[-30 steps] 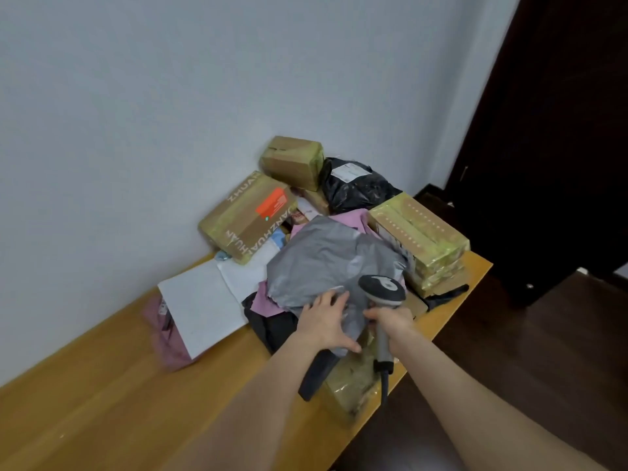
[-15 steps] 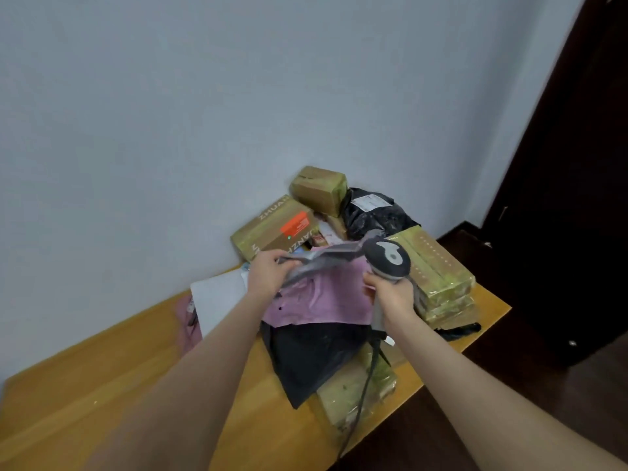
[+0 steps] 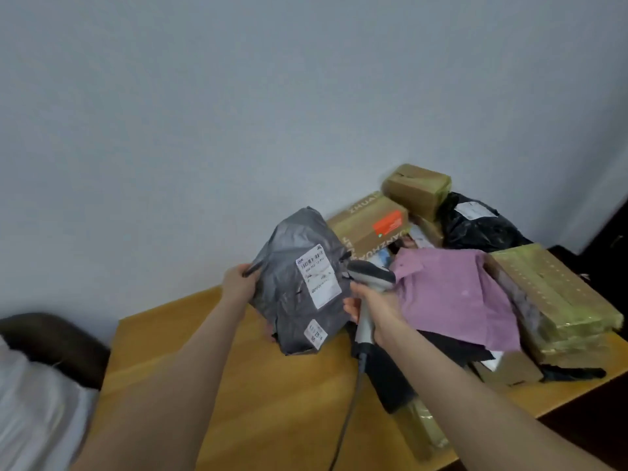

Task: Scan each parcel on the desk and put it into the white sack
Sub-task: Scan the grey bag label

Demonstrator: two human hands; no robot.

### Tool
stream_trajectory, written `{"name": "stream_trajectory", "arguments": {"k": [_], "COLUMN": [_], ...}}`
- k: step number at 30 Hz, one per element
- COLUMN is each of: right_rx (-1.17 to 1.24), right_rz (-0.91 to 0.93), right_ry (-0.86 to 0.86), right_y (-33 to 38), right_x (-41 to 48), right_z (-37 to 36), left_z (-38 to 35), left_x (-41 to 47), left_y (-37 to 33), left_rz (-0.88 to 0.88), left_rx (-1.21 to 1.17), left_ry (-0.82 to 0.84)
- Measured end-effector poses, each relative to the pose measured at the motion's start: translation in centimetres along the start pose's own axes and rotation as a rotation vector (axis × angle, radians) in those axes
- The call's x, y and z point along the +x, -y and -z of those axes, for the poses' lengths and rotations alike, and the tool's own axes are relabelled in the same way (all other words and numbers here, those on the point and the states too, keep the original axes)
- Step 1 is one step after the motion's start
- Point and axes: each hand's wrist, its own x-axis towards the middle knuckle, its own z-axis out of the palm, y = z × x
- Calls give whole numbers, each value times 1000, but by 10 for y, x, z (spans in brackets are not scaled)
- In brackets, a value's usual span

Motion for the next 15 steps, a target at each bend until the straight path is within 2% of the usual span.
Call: {"name": "stream_trajectory", "arguments": {"k": [2,8,13,15], "right_rx": [-32,-226,-363,-434], "right_rz": [-56,-142,-205,-191], "right_ry": [19,12,35,34], "right_y": [-24,-93,-134,-147], "right_x": [8,31,47,54], "right_z": [-26,-95,-131,-142], "left_z": [25,90,125,127], "left_x": [14,48,64,61], "left_y": [37,134,180,192], "left_rz": [80,174,248,313], "left_rx": [89,394,564,623], "left_ry": [2,52,-33,-13]}}
